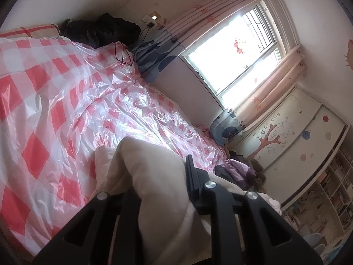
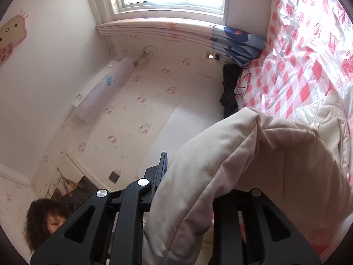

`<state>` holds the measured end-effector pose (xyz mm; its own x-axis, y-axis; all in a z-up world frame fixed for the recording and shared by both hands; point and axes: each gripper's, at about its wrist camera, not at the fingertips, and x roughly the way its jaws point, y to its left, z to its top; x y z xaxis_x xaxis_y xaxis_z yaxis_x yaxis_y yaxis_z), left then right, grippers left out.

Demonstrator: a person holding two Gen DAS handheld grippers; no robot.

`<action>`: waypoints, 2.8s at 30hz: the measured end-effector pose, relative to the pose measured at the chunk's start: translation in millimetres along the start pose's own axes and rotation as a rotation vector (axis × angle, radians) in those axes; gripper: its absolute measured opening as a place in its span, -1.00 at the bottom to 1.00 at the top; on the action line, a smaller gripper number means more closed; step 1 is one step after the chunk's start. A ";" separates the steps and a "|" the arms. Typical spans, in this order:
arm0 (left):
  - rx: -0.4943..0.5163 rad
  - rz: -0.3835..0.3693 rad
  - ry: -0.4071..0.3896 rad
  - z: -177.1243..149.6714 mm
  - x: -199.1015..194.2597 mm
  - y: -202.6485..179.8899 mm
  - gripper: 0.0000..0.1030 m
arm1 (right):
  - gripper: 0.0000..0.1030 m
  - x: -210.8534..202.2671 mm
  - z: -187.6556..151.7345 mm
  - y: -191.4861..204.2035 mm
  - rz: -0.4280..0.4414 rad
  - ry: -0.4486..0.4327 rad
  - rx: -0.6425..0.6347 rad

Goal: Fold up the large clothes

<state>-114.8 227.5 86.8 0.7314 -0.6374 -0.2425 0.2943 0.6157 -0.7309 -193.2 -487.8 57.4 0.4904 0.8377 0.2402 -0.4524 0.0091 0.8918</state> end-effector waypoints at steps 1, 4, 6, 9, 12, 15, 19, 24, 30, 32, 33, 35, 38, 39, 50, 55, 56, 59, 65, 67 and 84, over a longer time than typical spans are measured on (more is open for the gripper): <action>-0.008 0.010 0.000 4.3 8.1 3.9 -0.67 | -0.59 5.0 6.2 -3.3 -0.012 -0.002 0.006; -0.036 0.025 -0.002 13.6 27.4 14.7 -0.67 | -0.59 16.7 22.3 -15.6 -0.049 -0.009 0.015; -0.055 0.039 0.001 18.5 40.2 22.2 -0.67 | -0.59 23.4 32.6 -26.7 -0.074 -0.015 0.025; -0.080 0.072 0.014 22.3 60.7 34.4 -0.67 | -0.59 35.3 45.5 -48.0 -0.120 -0.027 0.052; -0.104 0.113 0.032 24.6 82.7 49.9 -0.67 | -0.59 42.6 56.7 -75.3 -0.172 -0.045 0.095; -0.117 0.152 0.046 26.4 102.7 63.6 -0.67 | -0.59 51.7 64.6 -99.9 -0.214 -0.057 0.125; -0.145 0.206 0.059 27.7 126.5 83.9 -0.67 | -0.59 61.5 75.5 -130.4 -0.274 -0.057 0.152; -0.172 0.289 0.084 24.2 154.1 109.1 -0.67 | -0.59 73.6 84.1 -168.6 -0.356 -0.052 0.185; -0.196 0.387 0.162 16.0 188.4 138.7 -0.62 | -0.56 83.3 91.9 -218.4 -0.452 -0.041 0.258; -0.215 0.400 0.184 13.7 196.0 147.8 -0.62 | -0.50 87.6 94.6 -229.7 -0.475 -0.028 0.264; -0.219 0.405 0.190 13.4 198.2 150.5 -0.62 | -0.44 90.0 96.1 -234.5 -0.478 -0.022 0.266; -0.220 0.419 0.205 14.0 201.9 152.5 -0.62 | -0.29 94.9 99.7 -242.3 -0.481 -0.011 0.273; -0.210 0.429 0.230 18.5 206.9 149.0 -0.61 | 0.15 103.7 107.3 -247.4 -0.474 0.019 0.280; -0.223 0.420 0.239 22.0 207.0 148.5 -0.56 | 0.35 107.2 110.0 -246.7 -0.473 0.028 0.283; -0.589 0.064 -0.010 64.5 155.0 127.1 0.45 | 0.87 126.2 115.9 -197.2 -0.481 0.001 0.212; -0.036 0.172 0.023 60.8 153.7 10.0 0.68 | 0.86 180.8 82.4 -137.3 -0.715 0.242 -0.161; 0.096 0.183 0.087 46.7 165.7 -15.0 0.69 | 0.86 192.9 70.2 -130.2 -0.758 0.296 -0.237; 0.424 0.201 0.281 -11.4 212.1 -69.0 0.69 | 0.86 231.4 41.3 -131.8 -0.894 0.425 -0.414; 0.501 0.418 0.491 -60.5 323.6 -40.7 0.69 | 0.86 268.6 33.5 -205.6 -1.144 0.462 -0.451; 0.416 0.524 0.536 -59.4 351.4 5.9 0.69 | 0.87 272.7 43.3 -233.6 -1.188 0.459 -0.430; 0.251 0.712 0.289 3.9 282.8 55.5 0.66 | 0.86 330.8 73.5 -247.7 -1.294 0.455 -0.515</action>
<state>110.7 83.2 -19.9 0.6178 -0.1264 -0.7761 -0.0283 0.9828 -0.1825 135.9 -253.1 -55.9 0.5241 0.1893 -0.8304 -0.1475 0.9804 0.1304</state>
